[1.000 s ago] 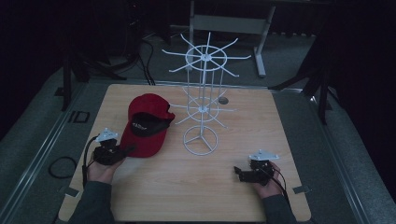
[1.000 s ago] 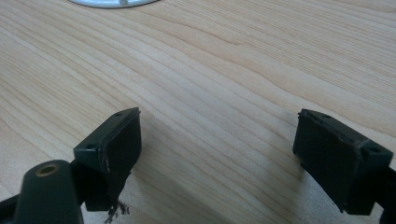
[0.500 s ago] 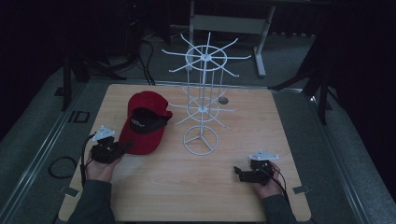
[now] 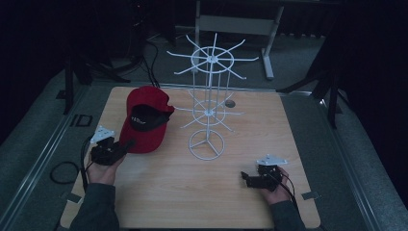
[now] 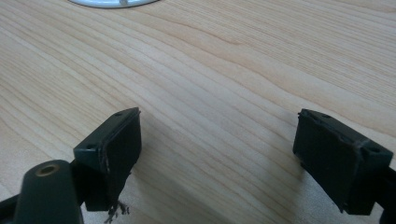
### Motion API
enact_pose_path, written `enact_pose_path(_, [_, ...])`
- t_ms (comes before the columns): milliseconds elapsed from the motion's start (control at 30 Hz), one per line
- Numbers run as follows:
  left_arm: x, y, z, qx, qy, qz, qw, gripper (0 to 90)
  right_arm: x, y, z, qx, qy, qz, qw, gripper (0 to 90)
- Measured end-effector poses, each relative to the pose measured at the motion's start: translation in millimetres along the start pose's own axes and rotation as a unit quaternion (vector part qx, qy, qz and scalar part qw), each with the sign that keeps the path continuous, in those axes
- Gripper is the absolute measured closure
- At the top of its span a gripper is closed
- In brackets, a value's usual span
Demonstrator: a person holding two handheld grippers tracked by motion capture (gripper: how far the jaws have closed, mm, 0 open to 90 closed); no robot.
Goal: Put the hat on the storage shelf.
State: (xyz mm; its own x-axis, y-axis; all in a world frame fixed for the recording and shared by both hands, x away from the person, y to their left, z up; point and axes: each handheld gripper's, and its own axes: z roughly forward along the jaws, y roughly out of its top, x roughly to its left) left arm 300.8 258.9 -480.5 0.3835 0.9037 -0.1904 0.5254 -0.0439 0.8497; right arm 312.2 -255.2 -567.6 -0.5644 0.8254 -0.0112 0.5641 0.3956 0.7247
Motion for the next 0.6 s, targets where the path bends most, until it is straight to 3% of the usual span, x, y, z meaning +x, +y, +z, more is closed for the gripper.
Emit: enact_pose_path(600, [-3.7, 27.9, -18.4, -0.060, 0.014, 0.010, 0.9980, 85.7, 0.1, 0.1, -0.1, 0.000, 0.000, 0.001, 1.0000, 15.1])
